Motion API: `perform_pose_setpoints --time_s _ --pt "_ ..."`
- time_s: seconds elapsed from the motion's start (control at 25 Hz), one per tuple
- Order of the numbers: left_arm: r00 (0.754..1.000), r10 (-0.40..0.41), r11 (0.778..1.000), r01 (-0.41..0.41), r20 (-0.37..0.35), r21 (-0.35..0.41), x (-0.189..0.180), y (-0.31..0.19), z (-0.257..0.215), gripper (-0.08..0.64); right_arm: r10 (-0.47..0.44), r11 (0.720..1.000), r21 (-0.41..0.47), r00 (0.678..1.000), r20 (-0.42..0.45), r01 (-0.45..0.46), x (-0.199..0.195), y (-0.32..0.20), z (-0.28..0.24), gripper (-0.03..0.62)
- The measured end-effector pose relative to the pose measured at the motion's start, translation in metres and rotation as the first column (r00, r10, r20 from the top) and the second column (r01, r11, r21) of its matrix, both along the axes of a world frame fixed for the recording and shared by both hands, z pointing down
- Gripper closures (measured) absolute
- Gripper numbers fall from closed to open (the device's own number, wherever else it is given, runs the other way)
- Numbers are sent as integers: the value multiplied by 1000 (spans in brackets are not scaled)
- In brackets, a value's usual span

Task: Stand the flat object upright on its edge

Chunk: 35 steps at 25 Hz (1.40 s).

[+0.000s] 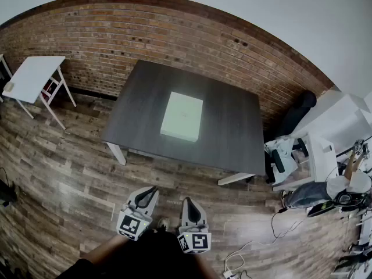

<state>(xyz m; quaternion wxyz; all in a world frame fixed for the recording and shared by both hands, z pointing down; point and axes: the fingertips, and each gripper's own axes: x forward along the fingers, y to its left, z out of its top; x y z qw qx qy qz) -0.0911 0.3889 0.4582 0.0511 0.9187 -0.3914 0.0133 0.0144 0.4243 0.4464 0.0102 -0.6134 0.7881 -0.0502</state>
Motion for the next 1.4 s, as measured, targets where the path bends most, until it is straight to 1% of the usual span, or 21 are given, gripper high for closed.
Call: perform_pose_setpoints --time_s 0.16,0.36,0.52,0.68,0.84,0.96,1.16,1.4 --pt "1000 -1 1000 1 -10 9 0 -1 -2 511 3 1000 5 1000 -1 -3 1 -1 -1 568" --pt "1000 4 1000 -4 1 8 -2 3 2 511 3 1000 3 1000 -17 -3 -1 3 2 568" --pt "1000 7 1000 -7 -9 10 -2 5 -2 511 13 1000 5 1000 13 -13 -1 5 -2 568" --pt "1000 7 1000 -7 -13 13 -5 4 -4 511 1 1000 19 1000 28 -1 -7 4 -5 568" --pt "1000 10 1000 -10 -5 24 -14 5 -3 511 -1 1000 21 1000 21 1 -16 5 -5 568" --pt "1000 13 1000 -13 0 16 -24 4 -1 511 -1 1000 22 1000 15 0 -25 3 -7 568" --pt "999 2 1000 -2 -32 7 -43 -1 -1 511 3 1000 16 1000 3 -3 -45 0 -3 568" --pt "999 25 1000 -25 -44 -9 -67 -1 3 511 23 1000 19 1000 -11 -22 -68 2 -4 568"
